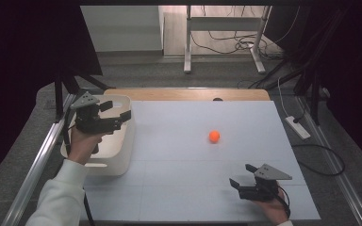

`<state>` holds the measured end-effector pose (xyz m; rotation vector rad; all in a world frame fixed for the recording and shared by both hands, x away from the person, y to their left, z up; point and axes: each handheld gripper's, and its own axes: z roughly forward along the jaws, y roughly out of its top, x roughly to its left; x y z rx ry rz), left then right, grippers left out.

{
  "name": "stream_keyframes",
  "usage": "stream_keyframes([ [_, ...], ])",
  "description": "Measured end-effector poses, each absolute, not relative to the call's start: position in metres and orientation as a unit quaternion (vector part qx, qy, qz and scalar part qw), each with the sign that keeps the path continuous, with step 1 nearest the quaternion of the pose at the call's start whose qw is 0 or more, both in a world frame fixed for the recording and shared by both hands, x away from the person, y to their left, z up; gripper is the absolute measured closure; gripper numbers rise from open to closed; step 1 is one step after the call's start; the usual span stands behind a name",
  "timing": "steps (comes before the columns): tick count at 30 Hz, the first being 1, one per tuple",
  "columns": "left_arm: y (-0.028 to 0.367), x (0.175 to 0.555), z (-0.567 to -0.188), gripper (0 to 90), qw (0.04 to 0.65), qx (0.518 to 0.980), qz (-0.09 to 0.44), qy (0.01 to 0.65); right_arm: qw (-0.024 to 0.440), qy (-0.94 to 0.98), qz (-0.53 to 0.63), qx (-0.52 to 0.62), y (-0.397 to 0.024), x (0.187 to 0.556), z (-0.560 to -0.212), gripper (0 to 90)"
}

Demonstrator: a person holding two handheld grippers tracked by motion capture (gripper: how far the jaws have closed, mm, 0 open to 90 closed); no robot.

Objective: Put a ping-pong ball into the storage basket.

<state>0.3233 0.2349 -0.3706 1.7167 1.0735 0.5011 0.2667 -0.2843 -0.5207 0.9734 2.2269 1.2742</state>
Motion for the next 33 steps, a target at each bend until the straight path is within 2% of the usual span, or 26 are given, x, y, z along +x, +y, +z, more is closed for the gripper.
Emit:
stream_keyframes([
  [11, 0.215, 0.314, -0.371, 14.5, 0.508, 0.718, 0.211, 0.427, 0.196, 0.792, 0.461, 0.349, -0.288, 0.264, -0.520, 14.1],
  [18, 0.195, 0.314, -0.366, 14.9, 0.519, 0.727, 0.198, 0.403, 0.201, 0.790, 0.461, 0.351, -0.288, 0.264, -0.519, 14.2],
  [33, 0.175, 0.319, -0.369, 14.8, 0.532, 0.728, 0.177, 0.395, 0.201, 0.792, 0.456, 0.351, -0.292, 0.262, -0.521, 14.3],
])
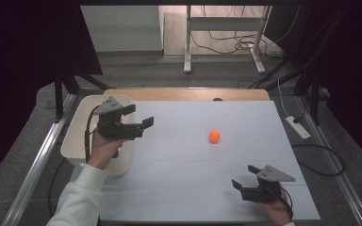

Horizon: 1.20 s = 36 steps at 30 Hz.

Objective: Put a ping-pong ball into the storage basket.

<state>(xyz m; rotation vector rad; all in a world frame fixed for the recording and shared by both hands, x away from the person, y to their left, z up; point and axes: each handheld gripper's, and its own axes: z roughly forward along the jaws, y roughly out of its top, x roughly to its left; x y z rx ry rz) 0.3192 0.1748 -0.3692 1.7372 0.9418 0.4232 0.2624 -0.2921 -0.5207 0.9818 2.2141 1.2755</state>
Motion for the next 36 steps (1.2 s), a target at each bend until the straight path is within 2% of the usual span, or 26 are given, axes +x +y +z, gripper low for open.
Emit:
stream_keyframes([
  [36, 0.123, 0.342, -0.381, 14.7, 0.523, 0.752, 0.147, 0.374, 0.208, 0.797, 0.446, 0.349, -0.294, 0.258, -0.522, 14.5],
])
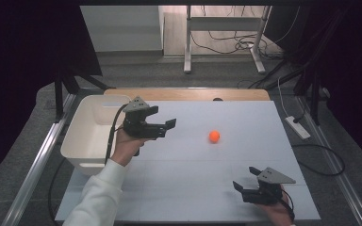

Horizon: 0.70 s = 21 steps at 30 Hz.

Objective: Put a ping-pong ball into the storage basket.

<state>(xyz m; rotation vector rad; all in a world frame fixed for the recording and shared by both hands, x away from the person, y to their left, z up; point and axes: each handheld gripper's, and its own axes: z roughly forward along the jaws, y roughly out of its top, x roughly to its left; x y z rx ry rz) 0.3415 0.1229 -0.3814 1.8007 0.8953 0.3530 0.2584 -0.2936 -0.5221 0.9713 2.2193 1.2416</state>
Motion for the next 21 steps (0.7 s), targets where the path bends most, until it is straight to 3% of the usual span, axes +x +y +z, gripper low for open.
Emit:
stream_keyframes([
  [21, 0.088, 0.352, -0.398, 14.7, 0.509, 0.771, 0.131, 0.359, 0.208, 0.795, 0.447, 0.352, -0.296, 0.260, -0.522, 14.7],
])
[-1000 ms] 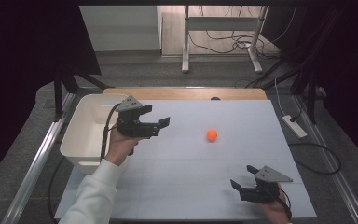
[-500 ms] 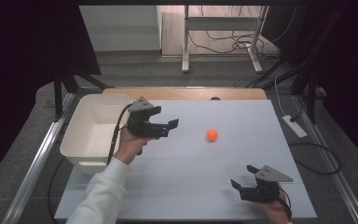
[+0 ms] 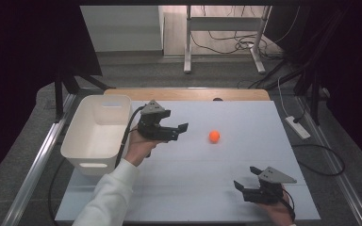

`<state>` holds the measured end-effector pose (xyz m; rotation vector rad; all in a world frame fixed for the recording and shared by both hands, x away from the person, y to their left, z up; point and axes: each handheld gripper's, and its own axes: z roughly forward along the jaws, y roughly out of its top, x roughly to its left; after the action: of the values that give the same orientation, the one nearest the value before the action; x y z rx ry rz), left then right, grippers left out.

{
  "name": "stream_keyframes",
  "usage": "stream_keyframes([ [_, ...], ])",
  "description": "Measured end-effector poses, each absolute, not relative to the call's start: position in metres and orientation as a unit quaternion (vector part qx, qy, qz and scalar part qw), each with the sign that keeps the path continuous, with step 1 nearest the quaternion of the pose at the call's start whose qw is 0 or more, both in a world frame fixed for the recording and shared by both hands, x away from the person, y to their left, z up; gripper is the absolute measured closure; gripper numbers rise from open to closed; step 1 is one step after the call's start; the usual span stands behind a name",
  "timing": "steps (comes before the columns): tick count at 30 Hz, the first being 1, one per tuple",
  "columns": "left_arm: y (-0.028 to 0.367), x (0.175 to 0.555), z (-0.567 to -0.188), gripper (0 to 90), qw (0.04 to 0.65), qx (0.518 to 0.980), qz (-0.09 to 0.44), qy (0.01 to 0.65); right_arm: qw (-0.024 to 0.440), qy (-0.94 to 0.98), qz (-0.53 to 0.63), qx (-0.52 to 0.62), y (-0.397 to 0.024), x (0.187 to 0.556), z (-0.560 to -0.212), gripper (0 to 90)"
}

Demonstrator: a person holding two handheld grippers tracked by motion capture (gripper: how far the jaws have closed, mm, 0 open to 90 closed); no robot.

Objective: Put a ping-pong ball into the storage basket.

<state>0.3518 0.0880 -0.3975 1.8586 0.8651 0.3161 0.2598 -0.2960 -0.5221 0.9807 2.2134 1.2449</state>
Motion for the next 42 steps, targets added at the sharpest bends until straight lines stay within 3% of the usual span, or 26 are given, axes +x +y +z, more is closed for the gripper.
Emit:
stream_keyframes([
  [42, 0.027, 0.394, -0.438, 15.1, 0.475, 0.797, 0.104, 0.358, 0.206, 0.797, 0.448, 0.348, -0.295, 0.261, -0.522, 14.8],
])
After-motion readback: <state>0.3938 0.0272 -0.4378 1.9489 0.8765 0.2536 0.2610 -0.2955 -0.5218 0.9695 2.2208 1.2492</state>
